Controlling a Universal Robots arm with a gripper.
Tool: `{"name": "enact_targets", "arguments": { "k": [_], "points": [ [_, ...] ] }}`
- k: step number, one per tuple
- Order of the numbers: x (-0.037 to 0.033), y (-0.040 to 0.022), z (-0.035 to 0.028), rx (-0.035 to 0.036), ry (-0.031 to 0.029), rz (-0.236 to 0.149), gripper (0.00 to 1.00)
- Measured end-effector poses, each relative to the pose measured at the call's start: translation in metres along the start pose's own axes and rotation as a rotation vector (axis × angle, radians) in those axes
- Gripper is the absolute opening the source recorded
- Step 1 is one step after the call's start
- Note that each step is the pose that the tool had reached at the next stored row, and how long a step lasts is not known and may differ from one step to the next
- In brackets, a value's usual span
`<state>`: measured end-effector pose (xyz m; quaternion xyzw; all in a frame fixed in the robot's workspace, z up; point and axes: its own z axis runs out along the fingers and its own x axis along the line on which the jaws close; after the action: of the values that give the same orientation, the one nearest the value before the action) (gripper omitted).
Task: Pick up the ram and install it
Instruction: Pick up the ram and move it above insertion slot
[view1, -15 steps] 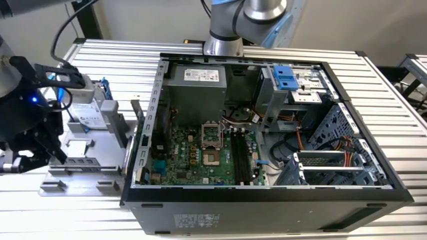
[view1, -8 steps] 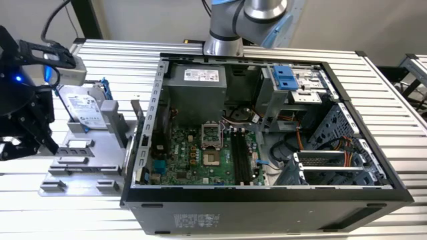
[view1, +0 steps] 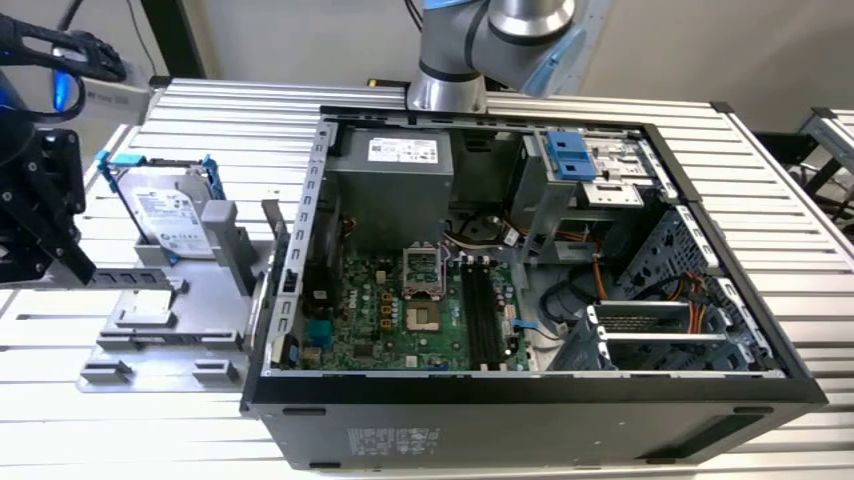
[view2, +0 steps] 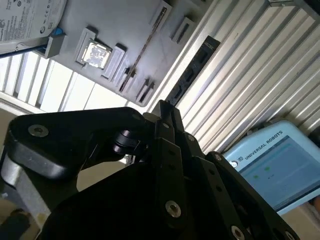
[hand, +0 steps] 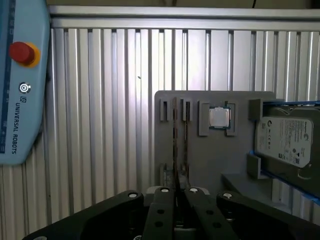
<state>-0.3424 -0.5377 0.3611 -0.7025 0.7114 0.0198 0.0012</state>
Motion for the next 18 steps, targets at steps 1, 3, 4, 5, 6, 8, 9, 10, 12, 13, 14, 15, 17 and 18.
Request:
{"name": "enact_targets", "arguments": {
  "k": [1,3,4,5,6,8,9,10,12,13,14,15,17,18],
  "points": [
    [0.0000,0.0000,0.0002,0.0002,-0.0001,0.000,0.00],
    [0.0001,0.0000,0.0001,0.0001,0.0005,0.000,0.00],
    [0.0001,-0.0001,0.0001,0.0002,0.0006,0.000,0.00],
    [-0.0001,-0.0014,0.0000,0.0001,0.0007,0.000,0.00],
    [-0.0001,-0.0037,-0.0001,-0.0002,0.0008,0.000,0.00],
    [-0.0001,-0.0108,-0.0003,-0.0014,0.0008,0.000,0.00],
    [-0.0002,-0.0151,-0.0003,-0.0018,0.0008,0.000,0.00],
    [-0.0002,-0.0190,-0.0004,-0.0020,0.0006,0.000,0.00],
    [-0.0003,-0.0265,-0.0007,-0.0023,0.0008,0.000,0.00],
    [-0.0004,-0.0300,-0.0008,-0.0024,0.0008,0.000,0.00],
    [-0.0004,-0.0330,-0.0008,-0.0025,0.0007,-0.001,0.00],
    [-0.0005,-0.0354,-0.0009,-0.0025,0.0006,-0.001,0.00],
    [-0.0005,-0.0379,-0.0035,-0.0028,0.0003,-0.004,0.00],
    [-0.0006,-0.0381,-0.0056,-0.0028,0.0002,-0.005,0.00]
  ]
}}
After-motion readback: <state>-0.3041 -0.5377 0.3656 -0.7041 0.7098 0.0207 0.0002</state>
